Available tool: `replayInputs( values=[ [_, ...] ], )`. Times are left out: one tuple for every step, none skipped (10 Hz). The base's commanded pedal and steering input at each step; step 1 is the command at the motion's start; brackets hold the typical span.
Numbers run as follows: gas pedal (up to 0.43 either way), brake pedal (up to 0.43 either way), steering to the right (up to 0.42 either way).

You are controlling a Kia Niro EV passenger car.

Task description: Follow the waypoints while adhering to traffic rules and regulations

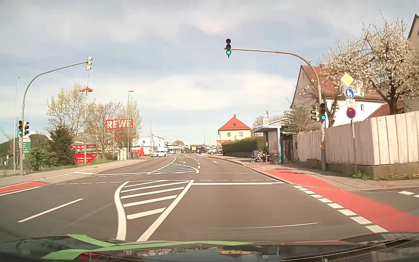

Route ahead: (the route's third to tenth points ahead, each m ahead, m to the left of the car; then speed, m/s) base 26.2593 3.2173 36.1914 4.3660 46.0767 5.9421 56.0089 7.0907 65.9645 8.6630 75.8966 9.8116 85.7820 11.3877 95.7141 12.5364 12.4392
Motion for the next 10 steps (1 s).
replayInputs(
  values=[
    [0.118,0.0,-0.018],
    [0.138,0.0,-0.018],
    [0.138,0.0,-0.017],
    [0.138,0.0,-0.016],
    [0.15,0.0,-0.017],
    [0.138,0.0,-0.016],
    [0.118,0.0,-0.017],
    [0.11,0.0,-0.018],
    [0.11,0.0,-0.018],
    [0.11,0.0,-0.018]
  ],
)
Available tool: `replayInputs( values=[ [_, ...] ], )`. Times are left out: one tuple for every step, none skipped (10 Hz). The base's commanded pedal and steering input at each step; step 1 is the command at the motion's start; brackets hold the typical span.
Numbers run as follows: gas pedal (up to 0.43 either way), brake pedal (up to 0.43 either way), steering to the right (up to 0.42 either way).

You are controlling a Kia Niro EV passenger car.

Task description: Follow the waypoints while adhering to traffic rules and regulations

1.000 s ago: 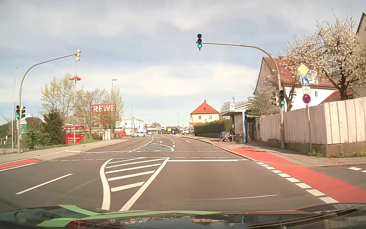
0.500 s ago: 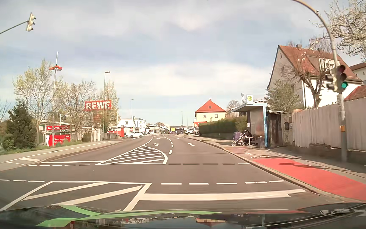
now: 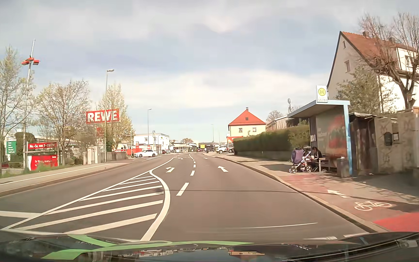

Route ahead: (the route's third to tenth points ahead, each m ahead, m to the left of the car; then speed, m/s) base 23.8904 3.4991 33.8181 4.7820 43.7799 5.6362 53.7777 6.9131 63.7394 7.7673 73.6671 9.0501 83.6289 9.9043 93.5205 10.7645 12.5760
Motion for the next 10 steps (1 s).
replayInputs(
  values=[
    [0.118,0.0,-0.018],
    [0.13,0.0,-0.019],
    [0.13,0.0,-0.02],
    [0.138,0.0,-0.021],
    [0.138,0.0,-0.022],
    [0.15,0.0,-0.022],
    [0.15,0.0,-0.022],
    [0.15,0.0,-0.022],
    [0.15,0.0,-0.022],
    [0.15,0.0,-0.021]
  ],
)
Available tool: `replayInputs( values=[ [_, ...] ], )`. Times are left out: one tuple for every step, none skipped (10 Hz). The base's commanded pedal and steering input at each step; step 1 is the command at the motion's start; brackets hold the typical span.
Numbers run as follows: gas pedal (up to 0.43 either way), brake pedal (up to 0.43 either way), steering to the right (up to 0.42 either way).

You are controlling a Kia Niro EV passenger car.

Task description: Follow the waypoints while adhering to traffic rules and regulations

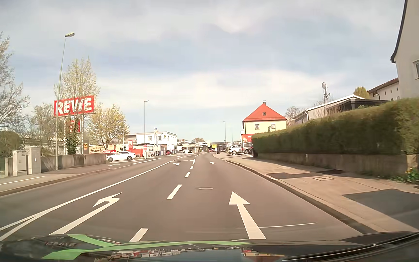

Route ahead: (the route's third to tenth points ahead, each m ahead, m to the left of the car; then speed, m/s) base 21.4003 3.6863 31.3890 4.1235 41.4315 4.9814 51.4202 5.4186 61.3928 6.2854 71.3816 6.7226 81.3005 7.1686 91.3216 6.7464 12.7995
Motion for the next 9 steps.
replayInputs(
  values=[
    [0.138,0.0,-0.022],
    [0.118,0.0,-0.022],
    [0.118,0.0,-0.022],
    [0.118,0.0,-0.022],
    [0.118,0.0,-0.023],
    [0.118,0.0,-0.023],
    [0.13,0.0,-0.024],
    [0.13,0.0,-0.024],
    [0.13,0.0,-0.024]
  ],
)
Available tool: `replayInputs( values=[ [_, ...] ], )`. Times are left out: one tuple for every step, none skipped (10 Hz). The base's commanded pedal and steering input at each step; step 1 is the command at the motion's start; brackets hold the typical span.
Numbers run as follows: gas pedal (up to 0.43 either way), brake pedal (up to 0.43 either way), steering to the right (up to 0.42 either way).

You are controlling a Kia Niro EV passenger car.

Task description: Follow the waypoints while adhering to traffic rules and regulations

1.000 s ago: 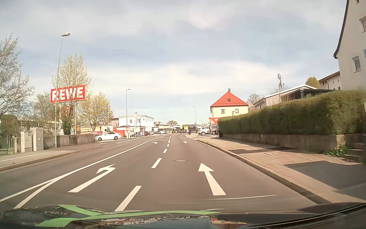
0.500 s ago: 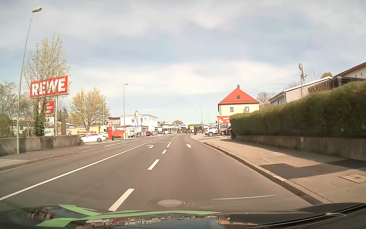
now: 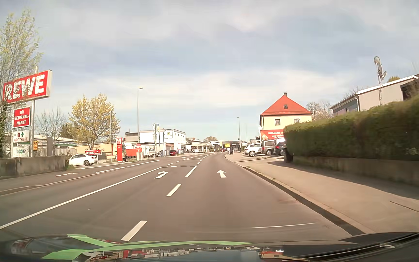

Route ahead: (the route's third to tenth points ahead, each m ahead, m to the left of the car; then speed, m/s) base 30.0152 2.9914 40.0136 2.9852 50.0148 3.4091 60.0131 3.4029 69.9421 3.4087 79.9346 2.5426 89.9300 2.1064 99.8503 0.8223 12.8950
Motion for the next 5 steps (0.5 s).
replayInputs(
  values=[
    [0.13,0.0,-0.024],
    [0.13,0.0,-0.024],
    [0.13,0.0,-0.024],
    [0.13,0.0,-0.023],
    [0.13,0.0,-0.022]
  ],
)
